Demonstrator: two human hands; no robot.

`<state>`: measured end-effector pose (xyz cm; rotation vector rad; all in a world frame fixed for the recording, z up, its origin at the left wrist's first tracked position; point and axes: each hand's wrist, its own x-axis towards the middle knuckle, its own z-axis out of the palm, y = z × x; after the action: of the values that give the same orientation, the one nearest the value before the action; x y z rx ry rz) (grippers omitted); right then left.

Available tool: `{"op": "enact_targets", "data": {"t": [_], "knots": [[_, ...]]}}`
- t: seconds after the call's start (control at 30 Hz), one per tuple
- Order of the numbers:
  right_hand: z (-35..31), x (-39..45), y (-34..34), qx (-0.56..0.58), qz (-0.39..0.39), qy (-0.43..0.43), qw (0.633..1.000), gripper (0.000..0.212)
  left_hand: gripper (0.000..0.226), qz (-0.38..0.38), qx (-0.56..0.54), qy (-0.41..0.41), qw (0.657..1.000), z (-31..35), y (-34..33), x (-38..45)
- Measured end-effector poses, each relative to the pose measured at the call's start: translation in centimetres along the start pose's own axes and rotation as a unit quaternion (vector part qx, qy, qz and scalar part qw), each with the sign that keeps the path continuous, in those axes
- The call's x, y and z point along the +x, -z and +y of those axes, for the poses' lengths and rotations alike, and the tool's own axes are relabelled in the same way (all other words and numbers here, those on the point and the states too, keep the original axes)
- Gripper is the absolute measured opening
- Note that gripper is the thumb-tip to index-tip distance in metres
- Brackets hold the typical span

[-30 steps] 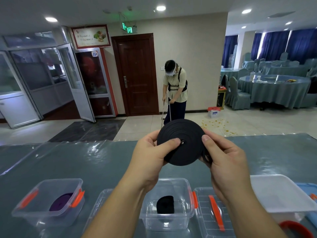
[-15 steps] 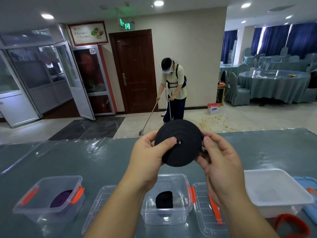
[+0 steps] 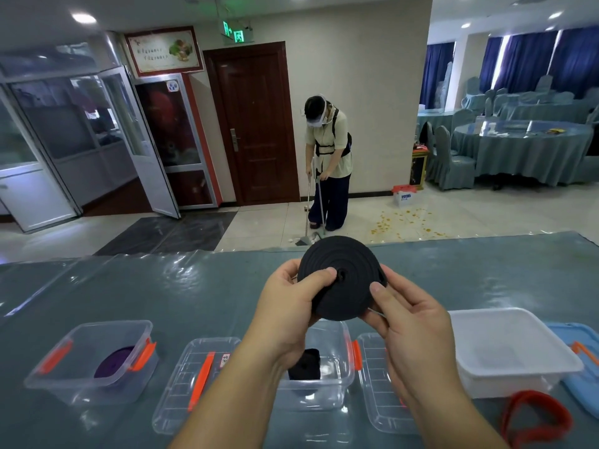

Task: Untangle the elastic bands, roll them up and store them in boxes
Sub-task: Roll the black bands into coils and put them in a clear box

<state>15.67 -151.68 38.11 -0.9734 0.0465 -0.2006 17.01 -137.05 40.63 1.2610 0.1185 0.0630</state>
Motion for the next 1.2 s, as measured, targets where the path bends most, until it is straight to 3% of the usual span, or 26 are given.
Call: {"op": "enact_targets", "data": {"t": [0.17,0.47,0.67,0.87,1.03,1.2], "knots": [[-0.1,0.8,2.0,-0.042,-0.031,-0.021,0.998,0.032,0.025,-0.037,0.064,0.016,0.997,-0.2,0.8,0.3],[2.0,1.0,4.1,-0.027,-0.007,-0.05,0.998,0.027,0.025,0.057,-0.047,0.034,0.997,-5.1,-0.6,-0.8],[4.8,1.0,4.5,-0.065,-0.052,-0.114,0.99,0.04,0.019,0.106,-0.049,0.058,0.991,-7.3,0.8,0.0],[8.9,2.5,5.1,-0.099,-0.056,-0.179,0.977,0.041,0.02,0.12,-0.031,0.137,0.983,-10.0,4.2,2.1],[13.6,4.5,4.8,-0.158,-0.038,-0.229,0.96,0.039,0.008,0.144,-0.027,0.22,0.964,-12.4,8.3,5.3],[18.3,6.8,3.9,-0.235,-0.02,-0.263,0.936,0.037,0.017,0.149,-0.005,0.302,0.941,-14.9,13.0,8.9]]}}
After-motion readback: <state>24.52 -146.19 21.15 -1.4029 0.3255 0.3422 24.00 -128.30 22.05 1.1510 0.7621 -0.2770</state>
